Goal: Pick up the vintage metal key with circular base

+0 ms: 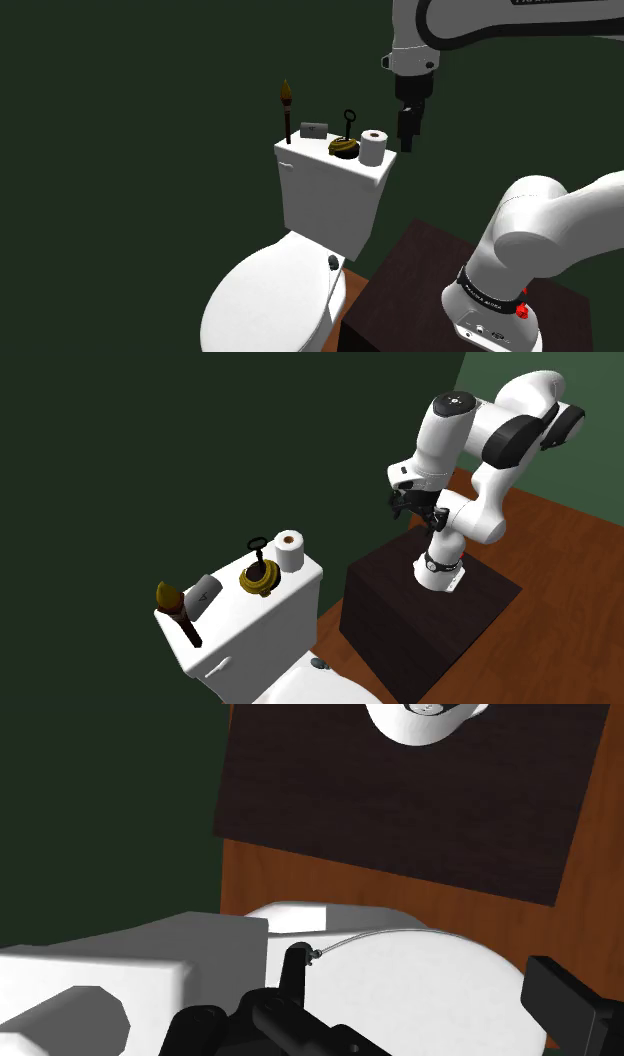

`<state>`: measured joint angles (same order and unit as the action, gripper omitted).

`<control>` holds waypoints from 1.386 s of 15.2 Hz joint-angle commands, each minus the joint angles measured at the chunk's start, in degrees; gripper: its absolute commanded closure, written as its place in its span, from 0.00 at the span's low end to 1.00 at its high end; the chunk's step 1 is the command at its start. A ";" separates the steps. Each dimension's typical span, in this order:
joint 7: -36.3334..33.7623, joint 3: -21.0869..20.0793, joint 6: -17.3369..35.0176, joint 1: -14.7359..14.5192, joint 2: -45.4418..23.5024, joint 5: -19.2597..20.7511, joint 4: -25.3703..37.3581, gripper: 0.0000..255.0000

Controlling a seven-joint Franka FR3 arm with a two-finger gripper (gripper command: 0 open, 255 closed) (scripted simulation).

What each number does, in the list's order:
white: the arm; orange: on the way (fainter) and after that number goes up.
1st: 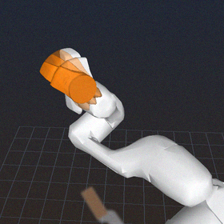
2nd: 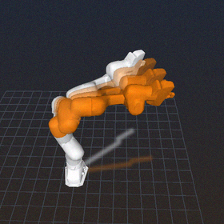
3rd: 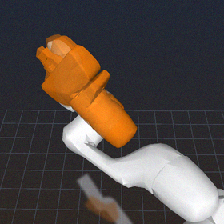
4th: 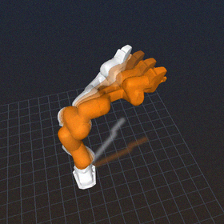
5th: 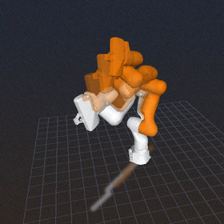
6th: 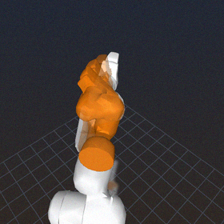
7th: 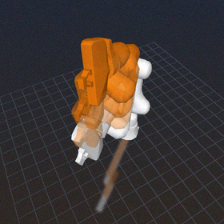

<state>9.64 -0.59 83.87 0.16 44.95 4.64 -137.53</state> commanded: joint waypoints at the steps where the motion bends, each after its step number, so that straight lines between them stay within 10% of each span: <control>1: 0.00 0.00 0.00 0.00 0.00 0.00 0.00 0.00; 21: 4.41 11.45 12.24 6.90 -41.69 -0.94 30.89 0.00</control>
<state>13.65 10.32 96.32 6.67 5.49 4.15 -109.12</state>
